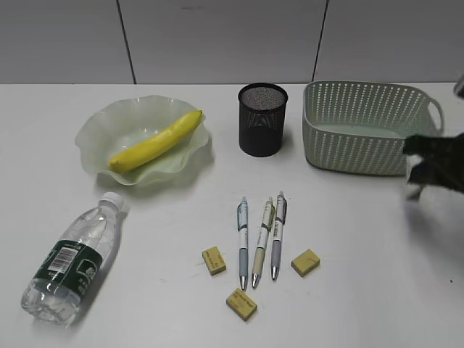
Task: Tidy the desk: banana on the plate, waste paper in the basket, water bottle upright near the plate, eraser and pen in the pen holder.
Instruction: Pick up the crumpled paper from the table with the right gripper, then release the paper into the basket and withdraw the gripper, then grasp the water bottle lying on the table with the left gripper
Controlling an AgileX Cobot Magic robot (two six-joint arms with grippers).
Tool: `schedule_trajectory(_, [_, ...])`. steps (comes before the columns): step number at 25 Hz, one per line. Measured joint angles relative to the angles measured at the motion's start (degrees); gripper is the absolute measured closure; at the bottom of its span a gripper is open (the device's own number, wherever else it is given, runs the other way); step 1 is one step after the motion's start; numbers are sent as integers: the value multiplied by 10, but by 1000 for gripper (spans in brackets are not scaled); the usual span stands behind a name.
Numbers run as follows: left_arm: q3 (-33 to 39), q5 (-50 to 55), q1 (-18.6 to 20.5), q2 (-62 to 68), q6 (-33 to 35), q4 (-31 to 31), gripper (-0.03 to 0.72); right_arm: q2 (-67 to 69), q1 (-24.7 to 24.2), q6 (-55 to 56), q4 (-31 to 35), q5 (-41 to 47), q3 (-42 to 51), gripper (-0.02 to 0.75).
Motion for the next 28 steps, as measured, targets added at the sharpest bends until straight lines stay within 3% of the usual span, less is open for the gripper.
schedule_trajectory(4, [0, 0, 0, 0, 0, 0, 379, -16, 6, -25, -40, -58, -72, 725])
schedule_trajectory(8, [0, 0, 0, 0, 0, 0, 379, 75, 6, -28, -90, -44, -193, 709])
schedule_trajectory(10, [0, 0, 0, 0, 0, 0, 379, 120, 6, -29, -101, -12, -240, 614])
schedule_trajectory(14, [0, -1, 0, 0, 0, 0, 379, 143, 6, -30, -121, 71, -284, 281])
schedule_trajectory(16, [0, -1, 0, 0, 0, 0, 379, 122, 6, -31, -135, 87, -279, 206])
schedule_trajectory(22, [0, -2, 0, 5, 3, -7, 379, -95, 6, -31, -182, 147, -151, 230])
schedule_trajectory(28, [0, -7, 0, 138, 34, -10, 307, -372, 6, 22, -241, 396, -66, 241])
